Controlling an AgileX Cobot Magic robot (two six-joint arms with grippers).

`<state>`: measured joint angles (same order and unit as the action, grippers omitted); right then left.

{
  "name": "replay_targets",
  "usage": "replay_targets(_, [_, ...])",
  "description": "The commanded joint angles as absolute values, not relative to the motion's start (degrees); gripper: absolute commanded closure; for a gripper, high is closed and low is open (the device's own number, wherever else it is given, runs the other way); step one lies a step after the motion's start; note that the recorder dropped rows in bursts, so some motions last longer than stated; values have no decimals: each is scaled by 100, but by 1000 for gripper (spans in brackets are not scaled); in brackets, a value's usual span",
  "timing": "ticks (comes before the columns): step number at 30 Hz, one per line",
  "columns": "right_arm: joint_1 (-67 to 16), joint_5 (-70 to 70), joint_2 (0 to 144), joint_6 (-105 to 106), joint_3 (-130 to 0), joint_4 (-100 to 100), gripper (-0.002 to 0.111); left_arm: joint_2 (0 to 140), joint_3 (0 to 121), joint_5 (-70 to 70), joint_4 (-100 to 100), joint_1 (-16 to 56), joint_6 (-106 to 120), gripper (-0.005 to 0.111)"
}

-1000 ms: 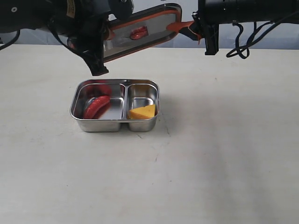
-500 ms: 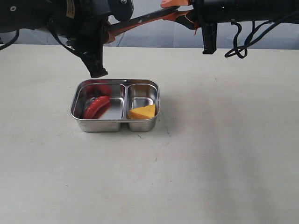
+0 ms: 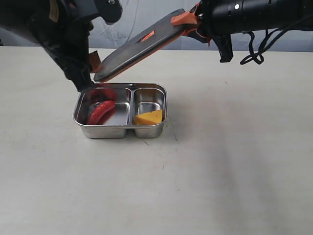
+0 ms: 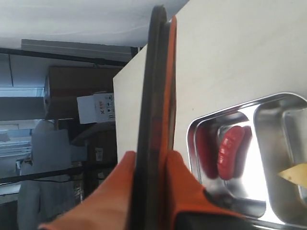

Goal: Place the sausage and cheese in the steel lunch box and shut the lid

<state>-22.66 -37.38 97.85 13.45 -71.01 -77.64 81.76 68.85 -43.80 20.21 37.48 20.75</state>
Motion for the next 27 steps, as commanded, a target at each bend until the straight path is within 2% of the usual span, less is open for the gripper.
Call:
replay_targets(1, [-2494,-3356,9833,1833,-6859,-7808,109,7847,6905,-5056,2086,3753,1595,44])
replay_targets(3, [-2582,-3167,9837,2078,-6698,-8050,109,7708,6905,-5254,2190,3682,1395,44])
replay_targets(7, [-2639,-3343,9837,3901,-6263,-9992,109,7371,6905,-5362,2214,3381,1239,44])
replay_targets(16, [-2639,-3305,9837,4485,-5731,-9995,109,6691,6905,-5211,2304,2801,1194,44])
replay_targets(27, [-2780,-2929,9850,4704,-5731,-9995,109,6456,6905,-4894,2259,2745,1044,49])
